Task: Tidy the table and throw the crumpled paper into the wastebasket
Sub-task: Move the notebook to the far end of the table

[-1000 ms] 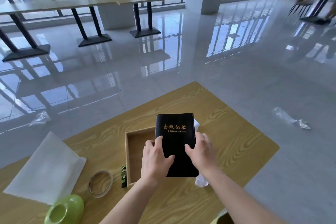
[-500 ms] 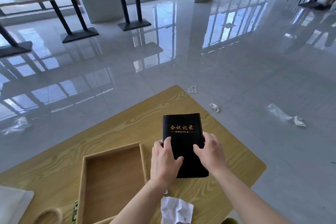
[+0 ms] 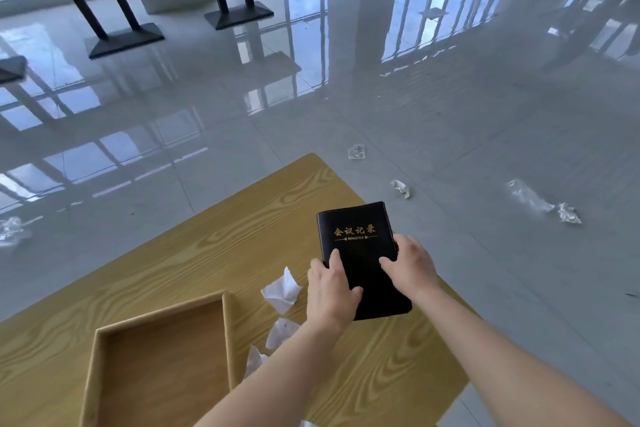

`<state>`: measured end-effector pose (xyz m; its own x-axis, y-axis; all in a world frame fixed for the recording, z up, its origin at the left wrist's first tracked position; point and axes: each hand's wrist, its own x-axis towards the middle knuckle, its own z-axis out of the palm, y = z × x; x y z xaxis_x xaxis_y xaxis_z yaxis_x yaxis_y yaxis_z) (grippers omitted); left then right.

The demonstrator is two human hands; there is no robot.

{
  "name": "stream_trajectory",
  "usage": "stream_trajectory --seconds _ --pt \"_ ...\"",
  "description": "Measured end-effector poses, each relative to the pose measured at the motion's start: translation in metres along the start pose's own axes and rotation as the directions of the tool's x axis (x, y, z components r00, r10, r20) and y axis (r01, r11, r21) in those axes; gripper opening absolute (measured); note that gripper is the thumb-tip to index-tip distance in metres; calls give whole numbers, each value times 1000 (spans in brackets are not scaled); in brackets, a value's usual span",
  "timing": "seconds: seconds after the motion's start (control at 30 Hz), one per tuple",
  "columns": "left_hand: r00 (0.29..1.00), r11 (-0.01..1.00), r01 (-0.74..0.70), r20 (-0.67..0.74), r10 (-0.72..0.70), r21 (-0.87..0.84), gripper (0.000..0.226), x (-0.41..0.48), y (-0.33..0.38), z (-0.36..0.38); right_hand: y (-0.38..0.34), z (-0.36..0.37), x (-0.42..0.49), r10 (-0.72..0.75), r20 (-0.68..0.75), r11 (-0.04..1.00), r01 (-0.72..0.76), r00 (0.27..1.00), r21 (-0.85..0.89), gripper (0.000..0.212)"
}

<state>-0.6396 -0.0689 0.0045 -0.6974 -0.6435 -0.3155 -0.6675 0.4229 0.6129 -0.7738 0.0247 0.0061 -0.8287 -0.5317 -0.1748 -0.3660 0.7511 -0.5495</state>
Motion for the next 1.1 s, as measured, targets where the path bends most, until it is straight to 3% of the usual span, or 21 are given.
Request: stream_trajectory --seconds 0.1,0.17,0.3,0.37,0.47,0.53,0.6,0.73,1.1 --pt "997 996 74 35 -72 -40 81 4 0 12 8 11 15 -13 45 1000 15 999 -25 25" --pt "993 993 108 48 -105 -55 83 4 -4 21 12 19 22 -25 75 998 29 997 -48 38" --pt "998 998 66 19 -66 -2 87 2 -12 29 18 27 26 -25 89 999 28 996 -37 56" --pt "1000 996 -17 -6 18 90 88 0 -18 29 23 27 20 -57 85 998 59 995 -25 59" --pt "957 907 -290 69 282 305 93 2 -29 24 36 26 -2 -223 74 963 232 972 -138 68" --pt "897 799 -442 180 404 408 96 8 -34 22 44 26 -14 -402 113 869 417 909 -266 71" --pt "868 728 -495 236 437 474 98 13 -37 21 51 27 -20 -483 206 791 525 851 -315 65" --pt "861 700 -505 239 449 505 96 16 -40 26 57 31 -18 -455 316 784 543 832 -299 54" --pt "916 809 -401 165 366 431 96 45 -31 23 39 36 36 -484 324 783 567 813 -256 59"
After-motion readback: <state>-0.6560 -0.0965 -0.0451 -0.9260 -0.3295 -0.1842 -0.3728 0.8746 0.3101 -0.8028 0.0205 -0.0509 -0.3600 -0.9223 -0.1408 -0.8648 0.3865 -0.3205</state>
